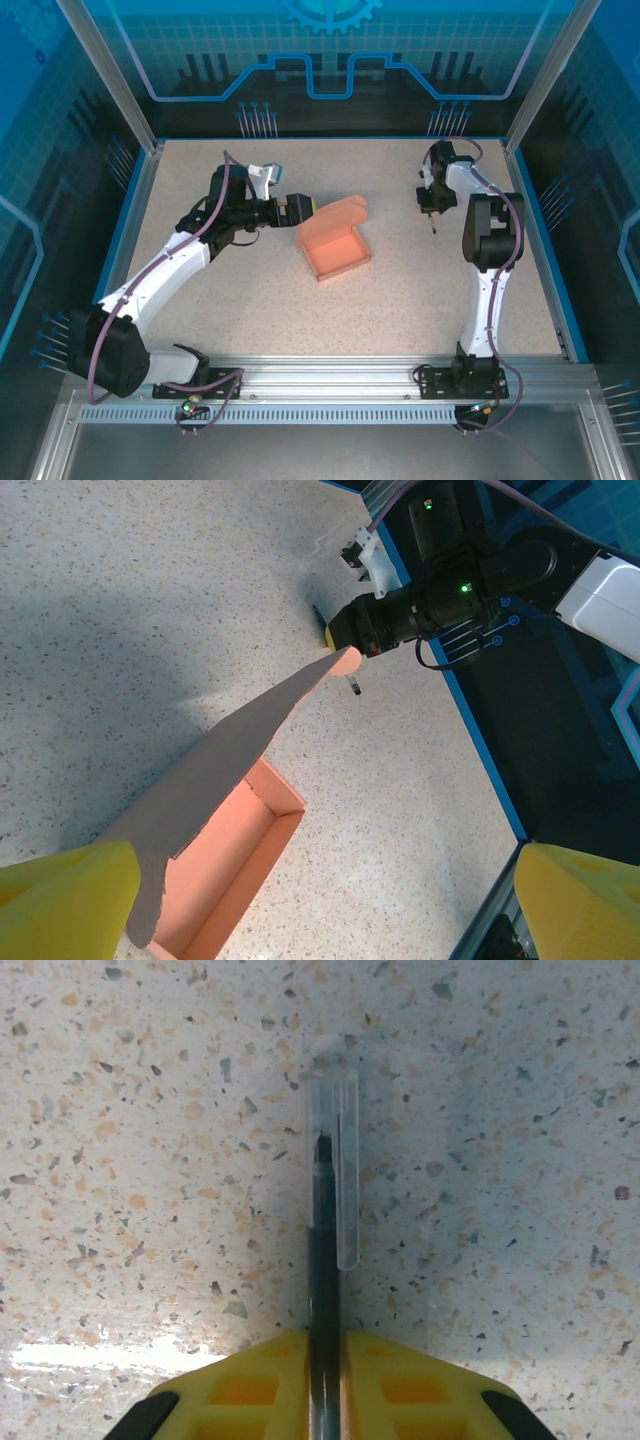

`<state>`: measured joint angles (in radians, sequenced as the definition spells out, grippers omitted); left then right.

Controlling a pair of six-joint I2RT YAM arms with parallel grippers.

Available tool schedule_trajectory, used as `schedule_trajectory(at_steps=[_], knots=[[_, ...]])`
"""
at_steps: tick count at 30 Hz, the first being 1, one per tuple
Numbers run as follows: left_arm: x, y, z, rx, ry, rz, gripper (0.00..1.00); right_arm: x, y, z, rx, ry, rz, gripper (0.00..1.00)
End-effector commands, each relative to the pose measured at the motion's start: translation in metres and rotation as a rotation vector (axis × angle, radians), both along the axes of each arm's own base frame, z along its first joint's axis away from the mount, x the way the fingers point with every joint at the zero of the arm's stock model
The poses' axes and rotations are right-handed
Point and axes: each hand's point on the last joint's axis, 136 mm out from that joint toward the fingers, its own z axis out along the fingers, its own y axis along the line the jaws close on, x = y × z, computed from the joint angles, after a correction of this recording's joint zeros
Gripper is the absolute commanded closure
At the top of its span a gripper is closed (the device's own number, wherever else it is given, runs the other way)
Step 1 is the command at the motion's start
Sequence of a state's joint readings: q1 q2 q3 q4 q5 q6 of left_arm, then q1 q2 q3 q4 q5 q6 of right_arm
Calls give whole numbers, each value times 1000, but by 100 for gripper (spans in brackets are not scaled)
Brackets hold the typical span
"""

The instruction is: Fold the paper box

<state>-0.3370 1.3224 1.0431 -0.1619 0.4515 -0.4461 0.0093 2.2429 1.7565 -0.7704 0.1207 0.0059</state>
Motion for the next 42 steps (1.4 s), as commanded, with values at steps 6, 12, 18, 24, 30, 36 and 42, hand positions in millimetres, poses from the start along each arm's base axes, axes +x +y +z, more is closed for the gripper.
schedule_trajectory(at_steps=[6, 12, 18, 24, 30, 36, 42], knots=[[-9, 14, -6, 52, -17, 52, 3, -10, 18, 32, 131, -60, -16, 86], [-15, 22, -14, 72, -17, 74, 2, -31, 49, 77, 343, -186, -63, 87], [-18, 27, -24, 75, -11, 101, 3, -78, 90, 107, 594, -289, -156, 86], [-19, 36, -24, 89, -38, 145, 3, -127, 141, 112, 738, -321, -256, 86], [-22, 38, -14, 79, -65, 152, 3, -154, 187, 117, 775, -365, -317, 85], [-24, 41, -6, 74, -88, 165, 3, -161, 224, 115, 778, -388, -363, 86], [-29, 44, 3, 64, -117, 176, 3, -158, 251, 102, 786, -377, -426, 86]])
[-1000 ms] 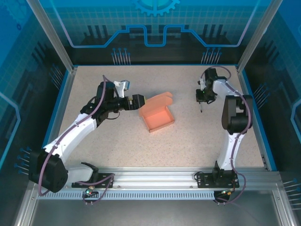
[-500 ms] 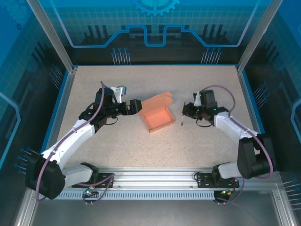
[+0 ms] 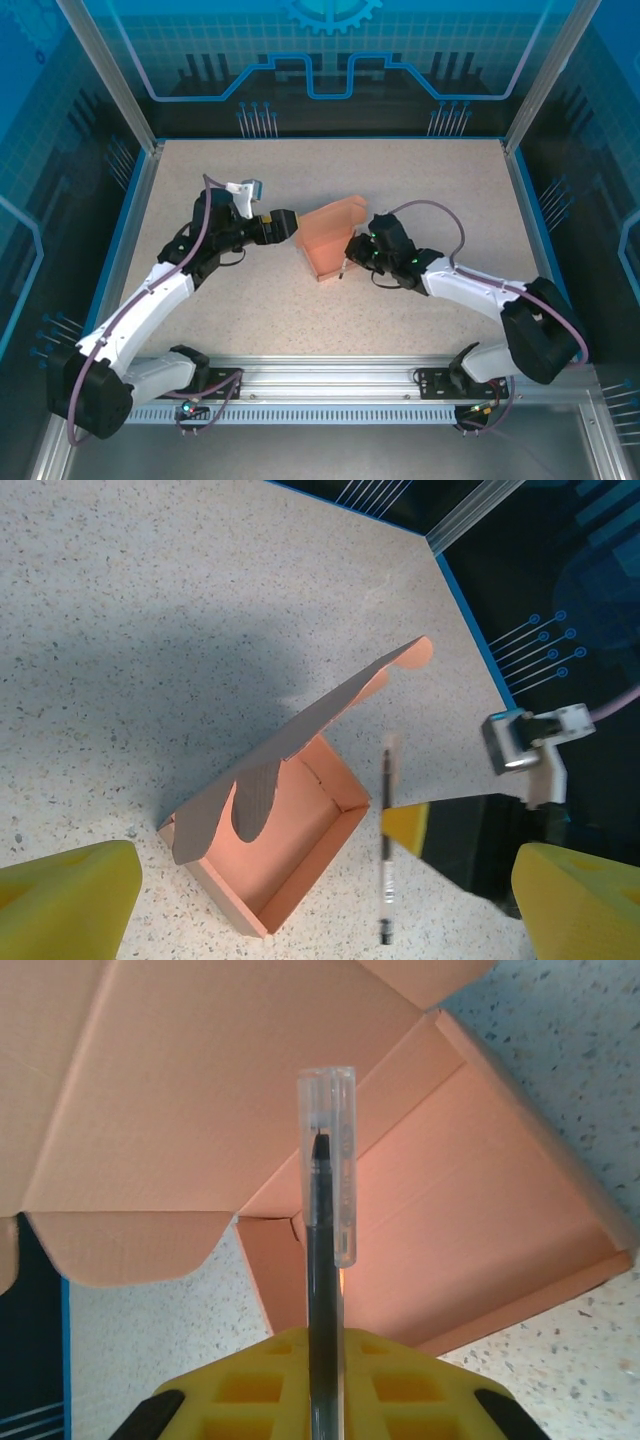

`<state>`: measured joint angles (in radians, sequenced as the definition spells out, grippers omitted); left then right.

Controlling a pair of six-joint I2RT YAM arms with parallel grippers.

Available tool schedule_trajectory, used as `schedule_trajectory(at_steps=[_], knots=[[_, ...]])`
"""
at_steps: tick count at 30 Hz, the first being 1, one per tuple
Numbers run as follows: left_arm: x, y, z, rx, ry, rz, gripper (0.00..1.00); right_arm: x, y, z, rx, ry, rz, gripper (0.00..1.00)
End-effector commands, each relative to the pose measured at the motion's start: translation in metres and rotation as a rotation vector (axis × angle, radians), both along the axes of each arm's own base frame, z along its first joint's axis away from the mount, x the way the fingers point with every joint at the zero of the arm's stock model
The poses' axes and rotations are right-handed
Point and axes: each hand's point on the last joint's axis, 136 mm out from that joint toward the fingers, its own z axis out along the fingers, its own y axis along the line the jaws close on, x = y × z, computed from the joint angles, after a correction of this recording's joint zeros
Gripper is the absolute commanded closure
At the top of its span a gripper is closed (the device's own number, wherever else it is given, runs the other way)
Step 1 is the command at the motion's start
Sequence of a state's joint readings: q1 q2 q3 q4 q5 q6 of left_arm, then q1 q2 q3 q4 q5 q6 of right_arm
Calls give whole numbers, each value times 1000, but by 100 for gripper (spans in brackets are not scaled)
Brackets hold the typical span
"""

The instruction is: Fold the paper box

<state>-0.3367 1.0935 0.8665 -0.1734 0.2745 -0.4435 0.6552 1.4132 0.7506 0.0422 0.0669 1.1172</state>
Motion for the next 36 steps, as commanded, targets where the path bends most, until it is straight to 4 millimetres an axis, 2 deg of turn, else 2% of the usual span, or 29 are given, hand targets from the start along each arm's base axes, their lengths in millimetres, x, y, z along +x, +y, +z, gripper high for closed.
schedule_trajectory(at_steps=[1, 11, 17, 19, 30, 36], knots=[[-1, 6, 11, 0, -54, 22, 3, 18, 9, 7, 50, -24, -117, 86], [-2, 3, 14, -17, -65, 9, 4, 37, 22, -13, 74, 26, -207, 86], [-2, 0, 13, -32, -51, -7, 4, 38, 27, -33, 69, 76, -250, 86], [-3, 0, 12, -31, -49, -7, 4, 42, 30, -27, 69, 66, -271, 86], [-5, 0, 10, -24, -45, -11, 4, 44, 31, -50, 53, 101, -307, 83], [-5, 1, 6, -11, -39, -7, 4, 45, 32, -48, 44, 95, -294, 79]])
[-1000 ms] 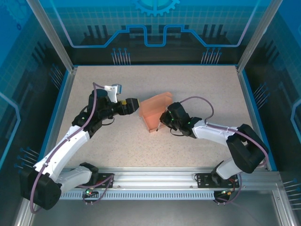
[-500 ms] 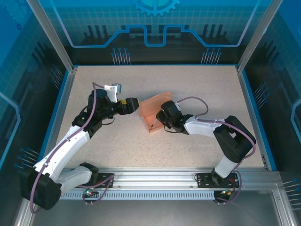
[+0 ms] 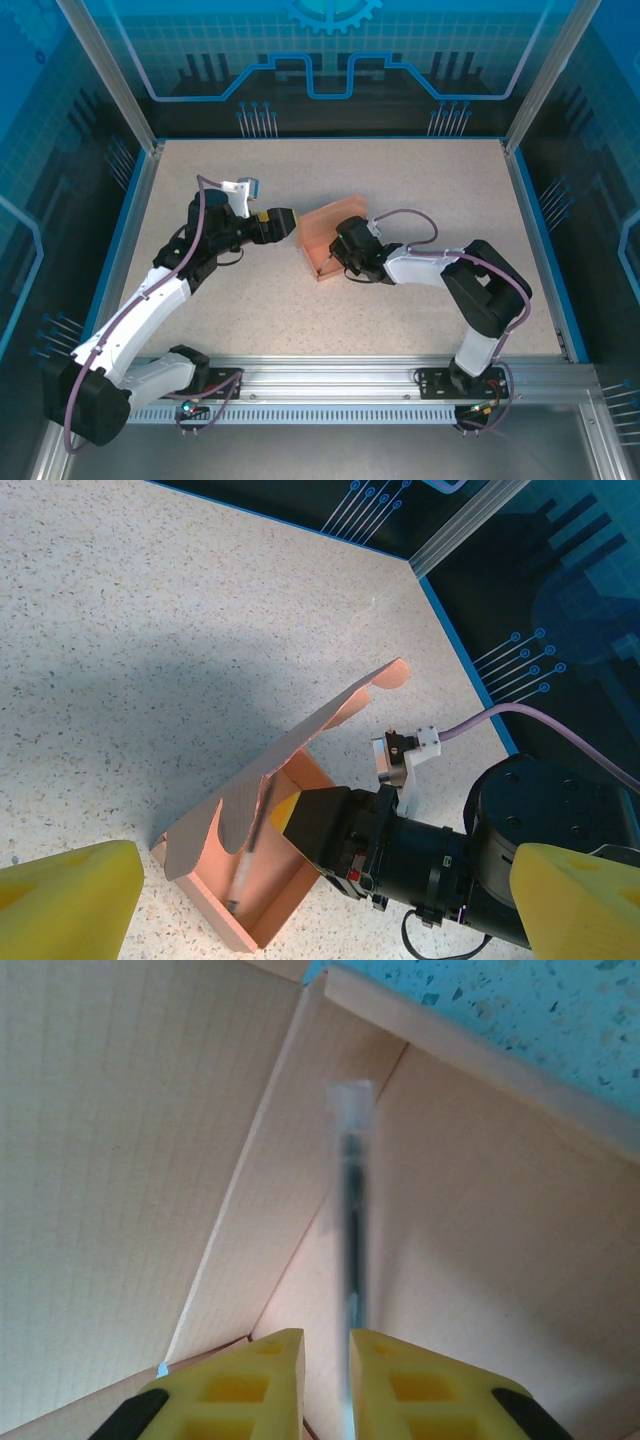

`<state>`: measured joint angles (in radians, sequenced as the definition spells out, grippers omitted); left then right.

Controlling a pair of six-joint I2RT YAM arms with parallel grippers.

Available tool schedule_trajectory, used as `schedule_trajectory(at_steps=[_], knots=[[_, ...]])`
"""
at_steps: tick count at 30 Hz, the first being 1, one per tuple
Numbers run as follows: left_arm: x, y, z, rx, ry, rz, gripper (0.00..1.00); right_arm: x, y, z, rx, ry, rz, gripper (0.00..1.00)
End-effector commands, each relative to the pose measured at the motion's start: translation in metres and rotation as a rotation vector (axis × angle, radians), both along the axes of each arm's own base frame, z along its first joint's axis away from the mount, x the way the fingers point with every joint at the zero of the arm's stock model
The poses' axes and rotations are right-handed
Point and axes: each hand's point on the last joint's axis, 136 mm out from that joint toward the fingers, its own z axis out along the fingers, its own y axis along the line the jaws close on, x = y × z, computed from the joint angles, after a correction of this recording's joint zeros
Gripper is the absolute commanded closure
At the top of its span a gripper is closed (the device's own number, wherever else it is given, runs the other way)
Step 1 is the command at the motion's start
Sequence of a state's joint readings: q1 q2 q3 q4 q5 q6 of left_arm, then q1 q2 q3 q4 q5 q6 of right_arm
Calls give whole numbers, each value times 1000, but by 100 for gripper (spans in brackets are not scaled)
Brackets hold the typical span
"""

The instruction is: Fold the paper box

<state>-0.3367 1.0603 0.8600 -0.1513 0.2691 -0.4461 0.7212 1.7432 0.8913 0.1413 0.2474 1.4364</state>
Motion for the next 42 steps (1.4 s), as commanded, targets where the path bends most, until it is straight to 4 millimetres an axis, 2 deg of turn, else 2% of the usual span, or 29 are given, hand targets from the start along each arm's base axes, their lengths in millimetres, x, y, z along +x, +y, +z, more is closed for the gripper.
schedule_trajectory(at_steps=[1, 6, 13, 17, 20, 21, 24, 28, 31, 37, 42], knots=[[-3, 0, -8, 8, 8, -11, 4, 6, 4, 10, -9, -32, -11, 77], [-2, 1, -12, 21, 15, -3, 4, 6, 1, 15, -24, -45, 4, 74], [0, 8, -19, 49, 20, 30, 4, 0, -9, 57, -147, -173, 141, 67], [3, 14, -25, 67, 24, 64, 4, -11, -25, 77, -268, -231, 256, 59], [6, 18, -27, 77, 24, 92, 4, -18, -43, 83, -340, -243, 329, 54], [7, 20, -28, 80, 25, 104, 4, -25, -54, 73, -375, -215, 355, 53], [12, 25, -29, 82, 18, 139, 4, -30, -74, 63, -408, -190, 420, 45], [20, 31, -29, 69, -4, 194, 4, -28, -87, 44, -345, -164, 480, 39], [27, 35, -29, 65, -15, 227, 4, -22, -80, 36, -289, -169, 550, 35], [31, 40, -28, 66, -32, 263, 4, -9, -51, 22, -243, -165, 685, 34], [28, 44, -35, 80, -27, 272, 4, -11, -39, 5, -216, -148, 743, 36]])
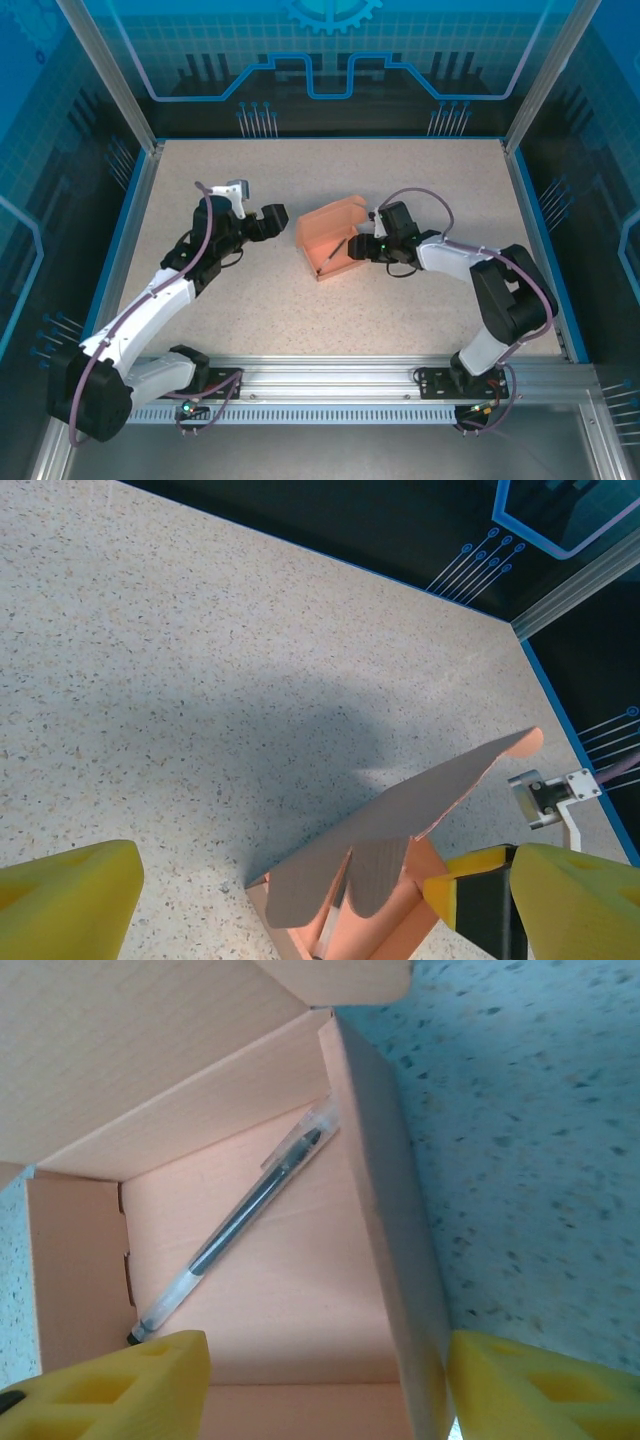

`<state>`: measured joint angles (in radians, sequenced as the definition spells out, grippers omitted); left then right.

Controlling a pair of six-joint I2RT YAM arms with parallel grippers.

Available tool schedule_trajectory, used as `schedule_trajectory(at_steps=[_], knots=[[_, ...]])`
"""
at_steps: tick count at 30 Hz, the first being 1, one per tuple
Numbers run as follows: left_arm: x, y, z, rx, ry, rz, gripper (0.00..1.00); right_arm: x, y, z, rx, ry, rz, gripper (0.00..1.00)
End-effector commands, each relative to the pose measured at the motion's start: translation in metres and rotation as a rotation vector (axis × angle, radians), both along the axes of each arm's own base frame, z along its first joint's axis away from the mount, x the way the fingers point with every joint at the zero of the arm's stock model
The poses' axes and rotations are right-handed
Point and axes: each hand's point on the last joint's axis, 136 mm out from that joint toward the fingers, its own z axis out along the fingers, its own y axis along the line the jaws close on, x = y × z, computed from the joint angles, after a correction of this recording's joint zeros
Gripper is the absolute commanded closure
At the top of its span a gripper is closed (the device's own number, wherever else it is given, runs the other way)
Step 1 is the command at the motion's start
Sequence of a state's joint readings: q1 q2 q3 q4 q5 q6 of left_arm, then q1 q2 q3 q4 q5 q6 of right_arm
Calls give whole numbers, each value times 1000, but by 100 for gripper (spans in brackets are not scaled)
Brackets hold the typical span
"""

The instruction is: Fold the paper box

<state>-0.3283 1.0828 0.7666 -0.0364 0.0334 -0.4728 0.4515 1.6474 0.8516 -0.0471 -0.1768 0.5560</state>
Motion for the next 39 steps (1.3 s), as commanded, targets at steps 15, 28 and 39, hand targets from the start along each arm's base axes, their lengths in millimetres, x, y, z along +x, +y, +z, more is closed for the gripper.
schedule_trajectory(at_steps=[15, 28, 39], knots=[[-8, 21, -36, 58, 54, 68, 4, -21, -4, 25, -29, -133, 108, 35], [-16, -3, -56, 59, 33, -104, 4, 28, -38, 87, -230, -406, 226, 33], [-12, -4, -66, 132, 32, -153, 1, 39, -37, 92, -246, -429, 378, 12]])
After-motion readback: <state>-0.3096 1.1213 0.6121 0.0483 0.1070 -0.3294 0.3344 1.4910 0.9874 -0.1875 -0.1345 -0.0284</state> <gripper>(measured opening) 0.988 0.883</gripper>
